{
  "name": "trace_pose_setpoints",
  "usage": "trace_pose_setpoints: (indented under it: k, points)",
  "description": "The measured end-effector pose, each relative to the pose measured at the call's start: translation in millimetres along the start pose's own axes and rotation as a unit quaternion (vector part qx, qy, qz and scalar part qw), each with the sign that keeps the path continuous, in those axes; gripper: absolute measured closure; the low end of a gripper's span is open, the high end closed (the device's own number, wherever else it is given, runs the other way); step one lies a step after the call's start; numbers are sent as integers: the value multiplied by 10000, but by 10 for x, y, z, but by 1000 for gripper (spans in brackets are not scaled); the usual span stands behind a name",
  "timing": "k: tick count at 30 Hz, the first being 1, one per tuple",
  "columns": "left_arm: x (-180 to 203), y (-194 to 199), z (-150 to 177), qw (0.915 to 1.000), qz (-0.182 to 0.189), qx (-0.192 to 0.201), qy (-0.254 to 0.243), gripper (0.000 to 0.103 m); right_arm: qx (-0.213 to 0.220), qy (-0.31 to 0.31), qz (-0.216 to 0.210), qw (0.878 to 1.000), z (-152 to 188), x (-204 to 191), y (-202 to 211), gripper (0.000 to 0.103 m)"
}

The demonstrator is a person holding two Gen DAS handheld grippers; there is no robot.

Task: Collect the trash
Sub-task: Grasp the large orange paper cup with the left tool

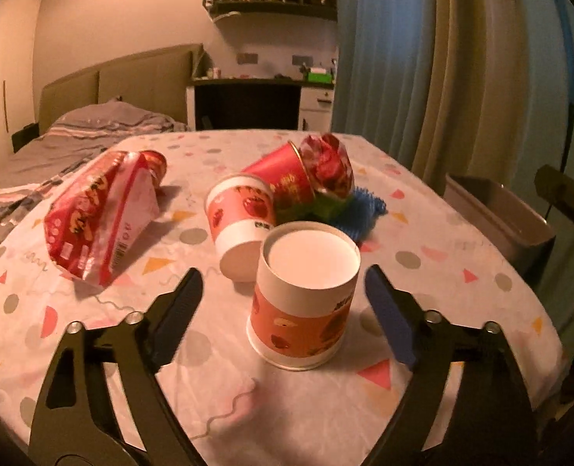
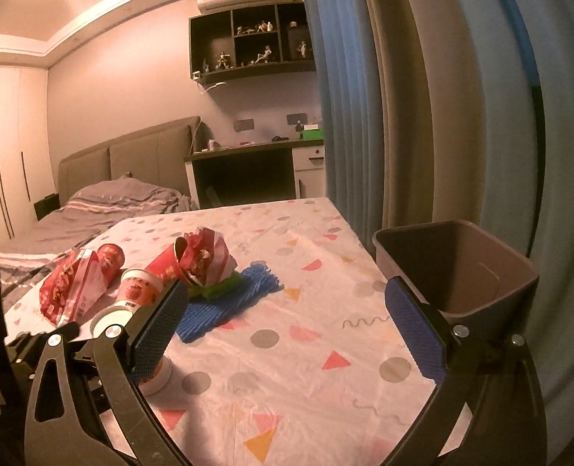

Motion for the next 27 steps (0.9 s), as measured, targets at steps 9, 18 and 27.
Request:
trace_pose_setpoints:
  k: [9, 18, 27]
  points:
    - [8, -87, 27, 9996, 214, -165, -5, 47, -91, 48, -59, 9999, 32, -51, -52, 6]
    - [-278, 239, -149, 9994, 82, 231, 223, 47, -181, 185, -293, 9992, 24, -275, -148, 6]
    - [-885, 420, -299, 9943, -598, 539, 701, 47, -395, 480, -949, 9935, 36, -902, -433, 6]
Point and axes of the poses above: each gripper's, at about its wrist camera, not at the fingertips, and y roughly against the way its jaws point, x to its right, z to its underside, the point moved 3 cm from there along -y, roughly the way its jaws point, and after that the axes turned 5 degrees about y, right-handed, at the moved point
